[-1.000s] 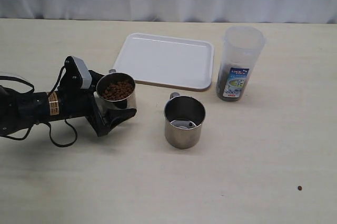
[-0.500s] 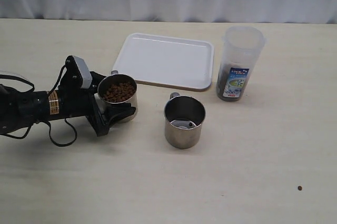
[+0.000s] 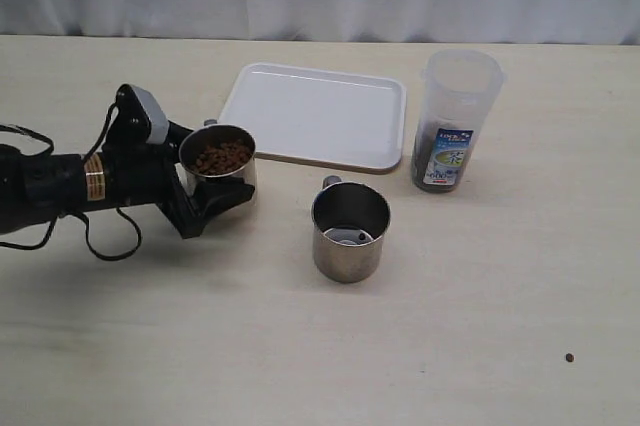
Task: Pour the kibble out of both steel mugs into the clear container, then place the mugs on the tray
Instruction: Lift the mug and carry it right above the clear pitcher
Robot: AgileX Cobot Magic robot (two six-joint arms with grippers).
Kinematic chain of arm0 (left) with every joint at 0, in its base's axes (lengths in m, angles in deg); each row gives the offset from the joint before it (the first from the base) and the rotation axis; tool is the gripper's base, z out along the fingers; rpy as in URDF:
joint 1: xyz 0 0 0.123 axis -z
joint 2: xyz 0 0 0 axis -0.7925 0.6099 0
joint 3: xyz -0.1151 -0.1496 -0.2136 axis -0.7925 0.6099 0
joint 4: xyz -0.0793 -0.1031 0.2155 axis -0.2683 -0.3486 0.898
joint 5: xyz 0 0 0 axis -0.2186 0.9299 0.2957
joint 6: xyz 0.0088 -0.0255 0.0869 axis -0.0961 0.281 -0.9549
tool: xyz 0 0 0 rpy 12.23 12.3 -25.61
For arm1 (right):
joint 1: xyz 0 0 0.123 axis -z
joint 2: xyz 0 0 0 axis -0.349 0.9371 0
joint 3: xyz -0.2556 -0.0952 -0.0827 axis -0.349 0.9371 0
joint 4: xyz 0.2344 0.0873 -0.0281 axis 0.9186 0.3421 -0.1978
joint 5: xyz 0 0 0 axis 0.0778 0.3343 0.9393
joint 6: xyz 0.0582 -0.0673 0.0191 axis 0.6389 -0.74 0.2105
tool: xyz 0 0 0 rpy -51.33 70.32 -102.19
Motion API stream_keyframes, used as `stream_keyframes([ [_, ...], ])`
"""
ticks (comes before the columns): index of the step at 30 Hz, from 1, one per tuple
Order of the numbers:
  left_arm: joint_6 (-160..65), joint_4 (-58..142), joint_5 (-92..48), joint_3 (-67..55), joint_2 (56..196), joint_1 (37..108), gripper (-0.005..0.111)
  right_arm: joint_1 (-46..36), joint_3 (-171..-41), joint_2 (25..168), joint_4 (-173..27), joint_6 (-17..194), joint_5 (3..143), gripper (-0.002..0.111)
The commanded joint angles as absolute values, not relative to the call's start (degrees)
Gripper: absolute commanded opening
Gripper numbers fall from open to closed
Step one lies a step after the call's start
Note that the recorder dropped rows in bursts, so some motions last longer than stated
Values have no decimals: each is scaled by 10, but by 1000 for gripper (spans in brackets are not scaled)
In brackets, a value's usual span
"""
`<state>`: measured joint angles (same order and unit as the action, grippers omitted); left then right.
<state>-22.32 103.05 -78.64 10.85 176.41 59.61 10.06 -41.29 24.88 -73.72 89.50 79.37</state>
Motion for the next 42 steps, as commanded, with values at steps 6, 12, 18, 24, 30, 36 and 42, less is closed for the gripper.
stream_keyframes([
  [6, -96, 1098, -760, 107, 1659, 594, 0, 105, -411, 247, -738, 898, 788, 5],
  [12, -51, 1106, -691, 133, 1579, 598, 0, 105, -411, 247, -738, 898, 788, 5],
  [18, -44, 1056, -613, 194, 1456, 603, 0, 105, -411, 247, -738, 898, 788, 5],
  [24, -230, 810, -393, 199, 1380, 766, 0, 105, -411, 247, -738, 898, 788, 5],
  [30, -478, 550, -349, 114, 1399, 825, 0, 105, -411, 247, -738, 898, 788, 5],
  [36, -503, 551, -288, -14, 1505, 864, 0, 105, -411, 247, -738, 898, 788, 5],
  [42, -528, 552, -216, -142, 1587, 894, 0, 105, -411, 247, -738, 898, 788, 5],
])
